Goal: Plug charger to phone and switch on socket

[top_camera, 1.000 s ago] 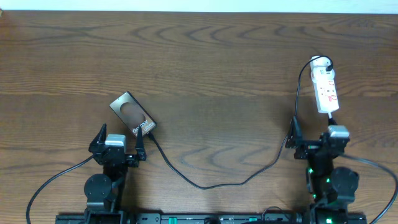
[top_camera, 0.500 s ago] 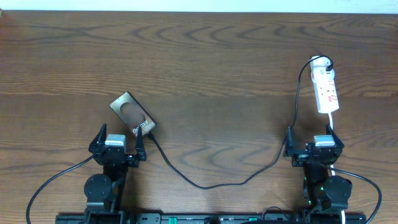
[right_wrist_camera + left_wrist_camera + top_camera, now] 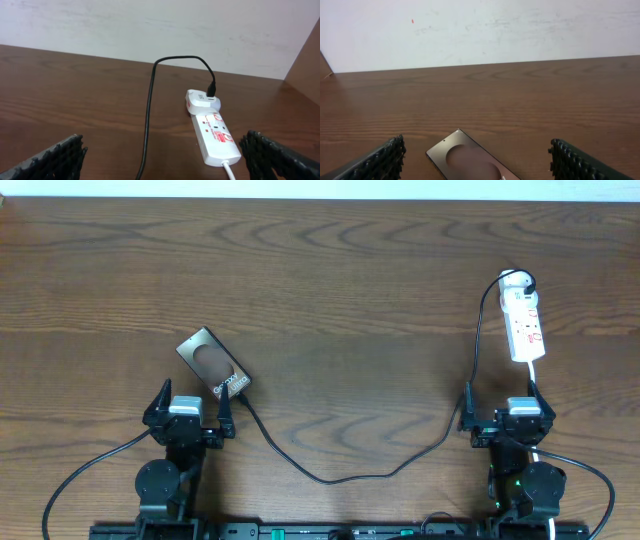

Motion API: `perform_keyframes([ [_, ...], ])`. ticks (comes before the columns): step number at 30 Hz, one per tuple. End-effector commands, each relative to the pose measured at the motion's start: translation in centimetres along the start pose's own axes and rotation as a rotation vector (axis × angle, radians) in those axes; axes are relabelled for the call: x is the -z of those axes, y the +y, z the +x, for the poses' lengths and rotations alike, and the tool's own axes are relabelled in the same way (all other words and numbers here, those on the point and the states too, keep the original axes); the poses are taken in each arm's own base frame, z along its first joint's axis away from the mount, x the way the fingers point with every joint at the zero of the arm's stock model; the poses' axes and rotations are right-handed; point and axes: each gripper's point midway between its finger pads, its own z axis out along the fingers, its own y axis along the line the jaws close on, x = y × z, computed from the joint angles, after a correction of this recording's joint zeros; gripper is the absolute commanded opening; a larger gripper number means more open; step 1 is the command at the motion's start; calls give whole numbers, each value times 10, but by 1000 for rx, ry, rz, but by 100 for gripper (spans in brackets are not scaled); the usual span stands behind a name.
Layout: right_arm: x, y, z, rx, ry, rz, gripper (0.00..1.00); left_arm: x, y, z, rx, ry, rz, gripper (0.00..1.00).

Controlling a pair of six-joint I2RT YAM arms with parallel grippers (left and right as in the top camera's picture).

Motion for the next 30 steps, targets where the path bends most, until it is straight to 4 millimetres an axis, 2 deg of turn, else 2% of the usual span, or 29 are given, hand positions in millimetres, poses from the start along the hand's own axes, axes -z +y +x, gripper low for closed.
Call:
perform_keyframes([
  [1, 0, 0, 0, -37, 0, 5, 99, -1, -1, 15, -13, 43, 5, 91],
  [30, 0, 2, -1, -36, -5, -5, 99, -1, -1, 15, -13, 43, 5, 91],
])
